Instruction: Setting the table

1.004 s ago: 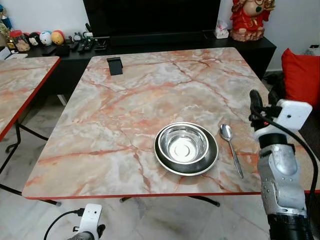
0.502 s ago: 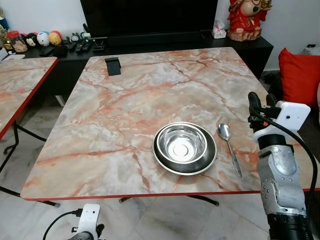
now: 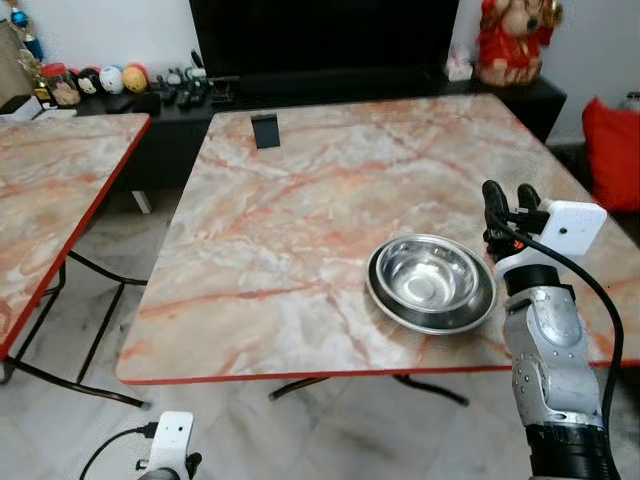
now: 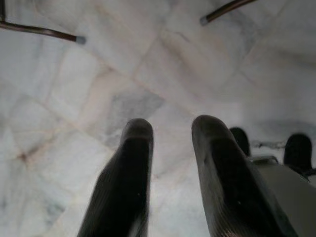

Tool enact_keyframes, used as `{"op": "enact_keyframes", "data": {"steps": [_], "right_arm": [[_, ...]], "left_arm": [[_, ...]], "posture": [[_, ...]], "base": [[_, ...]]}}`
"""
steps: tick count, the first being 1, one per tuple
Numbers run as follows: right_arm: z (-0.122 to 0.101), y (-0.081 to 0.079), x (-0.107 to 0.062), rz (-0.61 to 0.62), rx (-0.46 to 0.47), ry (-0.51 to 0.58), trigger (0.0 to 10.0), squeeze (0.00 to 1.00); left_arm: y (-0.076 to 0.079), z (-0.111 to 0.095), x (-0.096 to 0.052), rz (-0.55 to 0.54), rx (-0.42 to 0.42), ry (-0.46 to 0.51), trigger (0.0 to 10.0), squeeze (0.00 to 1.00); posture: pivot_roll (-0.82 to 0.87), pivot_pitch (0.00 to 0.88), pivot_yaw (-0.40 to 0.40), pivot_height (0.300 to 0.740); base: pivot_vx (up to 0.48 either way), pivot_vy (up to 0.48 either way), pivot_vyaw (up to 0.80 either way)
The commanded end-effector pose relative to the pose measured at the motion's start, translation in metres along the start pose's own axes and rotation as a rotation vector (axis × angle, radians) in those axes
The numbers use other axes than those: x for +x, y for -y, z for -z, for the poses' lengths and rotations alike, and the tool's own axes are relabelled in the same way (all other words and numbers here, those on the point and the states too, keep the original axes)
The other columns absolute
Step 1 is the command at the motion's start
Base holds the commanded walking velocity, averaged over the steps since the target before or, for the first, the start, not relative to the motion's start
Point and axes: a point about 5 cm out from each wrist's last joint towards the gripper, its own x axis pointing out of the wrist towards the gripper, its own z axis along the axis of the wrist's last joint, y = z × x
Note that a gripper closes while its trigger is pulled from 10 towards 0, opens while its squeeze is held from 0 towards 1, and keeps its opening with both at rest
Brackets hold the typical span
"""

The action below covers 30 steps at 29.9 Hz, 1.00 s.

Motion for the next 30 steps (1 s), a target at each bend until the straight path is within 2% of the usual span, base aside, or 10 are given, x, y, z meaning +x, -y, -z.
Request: {"op": "enact_keyframes", "data": {"steps": [1,9,13,23,30], "right_arm": [[-0.009,-0.007,0.004,-0.023,0.002,0.034,10.0,0.0],[-0.009,-0.012,0.004,-0.046,0.002,0.037,10.0,0.0],[-0.011,-0.016,0.005,-0.072,-0.036,0.052,10.0,0.0],[-0.015,-0.022,0.006,-0.114,-0.029,0.067,10.0,0.0],[-0.016,-0.021,0.006,-0.109,-0.012,0.068,10.0,0.0]], "left_arm": [[-0.008,-0.001,-0.001,-0.021,-0.005,-0.002,10.0,0.0],[-0.008,0.0,-0.001,-0.02,-0.006,-0.003,10.0,0.0],[-0.008,-0.001,-0.001,-0.017,-0.004,-0.003,10.0,0.0],[-0.007,-0.002,0.0,-0.018,-0.01,0.0,10.0,0.0],[-0.006,-0.002,0.0,-0.019,-0.012,0.0,10.0,0.0]], "posture": [[-0.13,0.0,0.054,0.74],[-0.12,0.0,0.053,0.74],[-0.12,0.0,0.055,0.74],[-0.11,0.0,0.051,0.74],[-0.11,0.0,0.052,0.74]], "base": [[0.0,0.469,0.0],[0.0,0.47,0.0],[0.0,0.469,0.0],[0.0,0.464,0.75],[0.0,0.456,0.06]]}}
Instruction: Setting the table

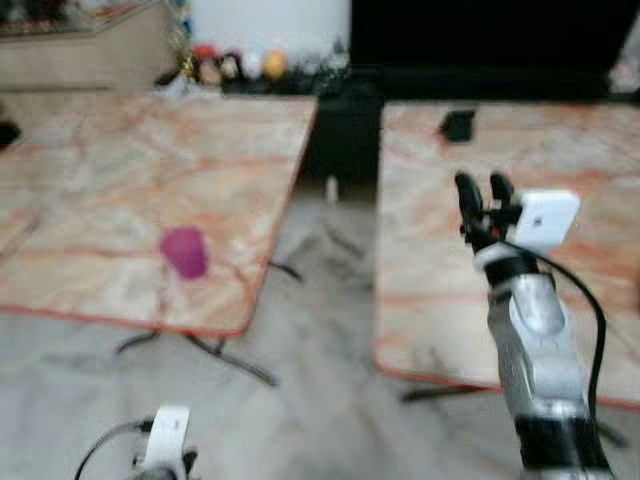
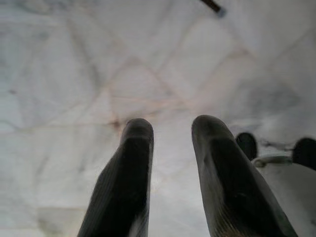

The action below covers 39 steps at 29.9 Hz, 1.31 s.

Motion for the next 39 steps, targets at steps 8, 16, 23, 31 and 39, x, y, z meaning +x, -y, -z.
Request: {"op": "enact_keyframes", "data": {"steps": [8,16,23,31,39], "right_arm": [[-0.003,0.002,0.001,0.015,0.008,0.009,10.0,0.0],[-0.005,-0.002,0.003,-0.001,-0.008,0.015,10.0,0.0],[-0.005,-0.004,0.004,-0.008,-0.009,0.012,10.0,0.0],[-0.005,-0.006,0.004,-0.017,-0.013,0.01,10.0,0.0],[-0.006,-0.011,0.005,-0.035,-0.013,0.013,10.0,0.0]], "left_arm": [[-0.003,-0.003,0.0,-0.004,-0.003,0.004,10.0,0.0],[-0.003,-0.004,0.001,-0.008,-0.003,0.005,10.0,0.0],[-0.003,-0.004,0.001,-0.008,-0.004,0.005,10.0,0.0],[-0.003,-0.004,0.0,-0.008,-0.002,0.004,10.0,0.0],[-0.002,-0.003,0.0,-0.007,-0.005,0.005,10.0,0.0]], "posture": [[-0.11,0.0,0.054,0.74],[-0.1,0.0,0.058,0.74],[-0.1,0.0,0.058,0.74],[-0.1,0.0,0.056,0.74],[-0.1,0.0,0.051,0.74]], "base": [[0.0,0.458,0.0],[0.0,0.457,0.0],[0.0,0.459,0.0],[0.0,0.459,0.0],[0.0,0.461,0.0]]}}
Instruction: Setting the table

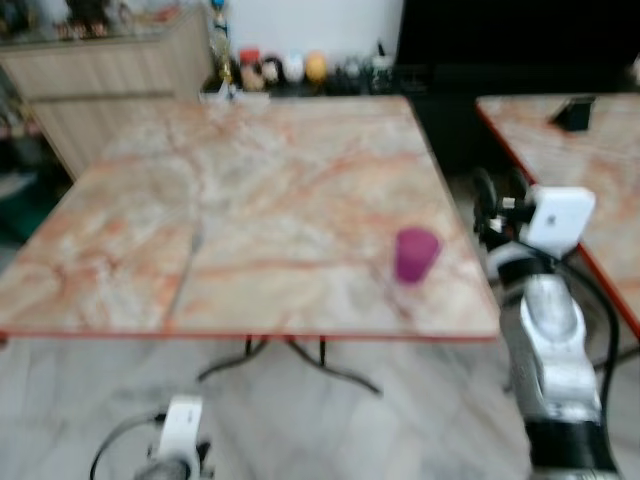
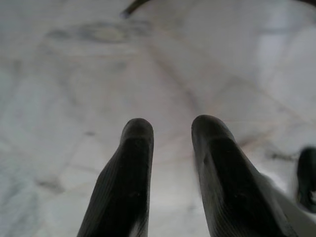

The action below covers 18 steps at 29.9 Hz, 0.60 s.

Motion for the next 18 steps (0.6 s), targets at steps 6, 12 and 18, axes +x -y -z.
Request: {"op": "enact_keyframes", "data": {"steps": [6,12,18], "right_arm": [[-0.0052,0.0056,0.0002,0.012,-0.009,0.014,10.0,0.0],[-0.0051,0.0049,0.0007,0.015,-0.007,0.014,10.0,0.0],[-0.004,0.0042,0.0005,0.014,-0.005,0.014,10.0,0.0]], "left_arm": [[0.0024,0.0046,-0.0005,0.005,-0.006,-0.017,10.0,0.0],[0.0019,0.0041,-0.0004,0.006,-0.003,-0.016,10.0,0.0],[0.0014,0.0046,-0.0006,0.004,0.0,-0.016,10.0,0.0]], "posture": [[-0.1,0.0,0.051,0.74],[-0.1,0.0,0.056,0.74],[-0.09,0.0,0.065,0.74]], "base": [[0.0,0.458,0.0],[0.0,0.458,0.0],[0.0,0.456,0.0]]}}
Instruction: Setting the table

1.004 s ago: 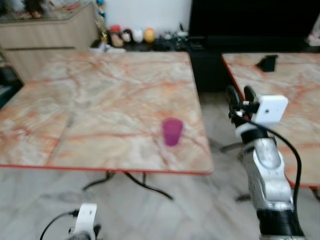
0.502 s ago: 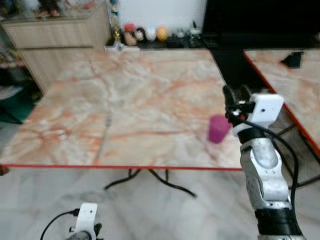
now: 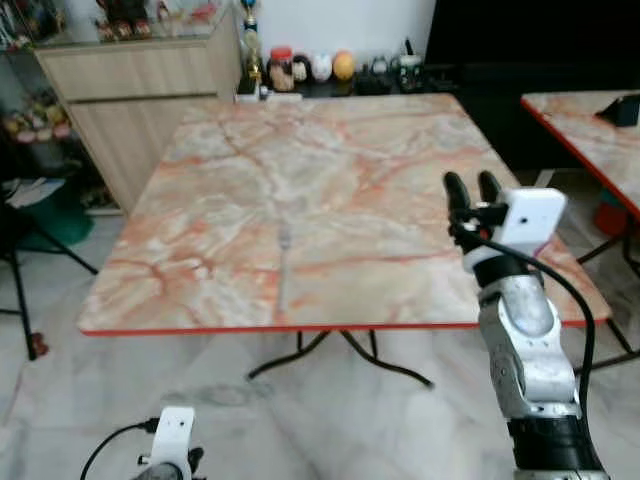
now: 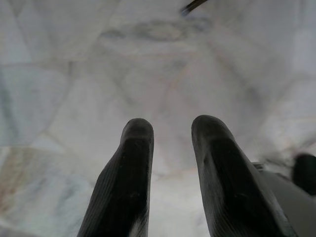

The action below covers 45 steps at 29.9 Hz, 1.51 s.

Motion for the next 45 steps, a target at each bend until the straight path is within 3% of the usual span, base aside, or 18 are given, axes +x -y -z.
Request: {"op": "enact_keyframes", "data": {"steps": [1,19,30,45], "right_arm": [[-0.001,0.007,-0.002,0.022,-0.006,0.004,10.0,0.0],[0.004,0.003,-0.002,0.024,0.009,0.005,10.0,0.0],[0.027,0.018,-0.015,0.08,-0.003,-0.082,10.0,0.0],[0.038,0.018,-0.023,0.087,0.002,-0.113,10.0,0.0]], "left_arm": [[0.003,0.004,0.0,0.009,-0.002,-0.016,10.0,0.0],[0.002,0.006,-0.001,0.011,0.017,-0.02,10.0,0.0],[0.003,0.004,0.0,0.009,0.005,-0.006,10.0,0.0],[0.003,0.005,-0.001,0.025,0.004,-0.022,10.0,0.0]], "posture": [[-0.09,0.0,0.065,0.74],[-0.08,0.0,0.073,0.74],[-0.07,0.0,0.061,0.74],[-0.08,0.0,0.064,0.74]], "base": [[0.0,0.458,0.0],[0.0,0.448,0.0],[0.0,0.0,0.0],[0.061,0.0,0.0]]}}
